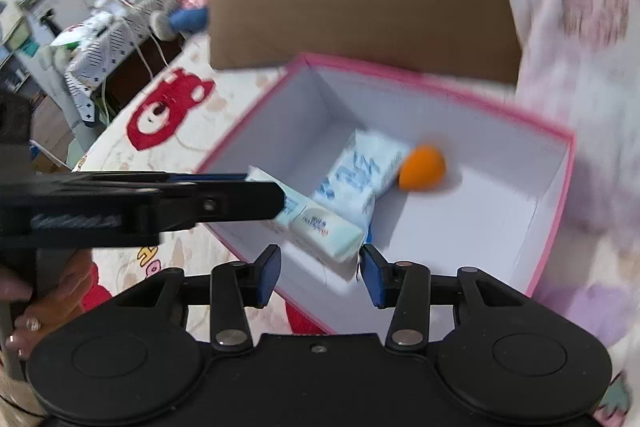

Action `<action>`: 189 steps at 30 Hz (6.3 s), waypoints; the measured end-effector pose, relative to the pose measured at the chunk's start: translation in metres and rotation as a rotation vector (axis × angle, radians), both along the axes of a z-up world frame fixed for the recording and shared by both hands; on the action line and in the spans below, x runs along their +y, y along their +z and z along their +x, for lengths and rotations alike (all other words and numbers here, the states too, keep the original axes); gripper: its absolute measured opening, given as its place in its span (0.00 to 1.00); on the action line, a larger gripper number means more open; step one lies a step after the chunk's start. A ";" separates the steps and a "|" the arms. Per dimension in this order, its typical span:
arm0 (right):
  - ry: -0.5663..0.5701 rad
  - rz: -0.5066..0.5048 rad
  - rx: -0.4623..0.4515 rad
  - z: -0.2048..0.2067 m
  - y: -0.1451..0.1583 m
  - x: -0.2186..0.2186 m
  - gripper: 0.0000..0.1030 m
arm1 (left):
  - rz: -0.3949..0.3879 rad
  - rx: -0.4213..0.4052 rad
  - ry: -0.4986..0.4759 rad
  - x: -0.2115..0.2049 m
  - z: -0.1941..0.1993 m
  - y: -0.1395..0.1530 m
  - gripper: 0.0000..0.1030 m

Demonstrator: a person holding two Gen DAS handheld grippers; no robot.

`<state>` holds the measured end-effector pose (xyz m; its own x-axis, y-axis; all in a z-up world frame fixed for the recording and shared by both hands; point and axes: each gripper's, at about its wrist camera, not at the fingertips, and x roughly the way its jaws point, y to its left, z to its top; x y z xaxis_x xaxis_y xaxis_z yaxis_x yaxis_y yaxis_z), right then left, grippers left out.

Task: Organize objects

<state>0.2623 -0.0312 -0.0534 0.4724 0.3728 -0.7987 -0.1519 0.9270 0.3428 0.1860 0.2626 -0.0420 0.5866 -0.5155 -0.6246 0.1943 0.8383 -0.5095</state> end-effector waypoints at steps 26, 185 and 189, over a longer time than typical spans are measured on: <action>-0.067 0.057 0.184 0.044 -0.062 -0.008 0.33 | 0.105 0.139 0.046 -0.005 0.032 -0.055 0.35; -0.252 -0.378 -0.410 -0.305 0.005 -0.293 0.87 | 0.355 0.167 -0.278 -0.409 -0.102 0.022 0.98; -0.288 -0.427 -0.455 -0.294 -0.012 -0.303 0.87 | 0.310 0.182 -0.285 -0.424 -0.087 0.007 0.96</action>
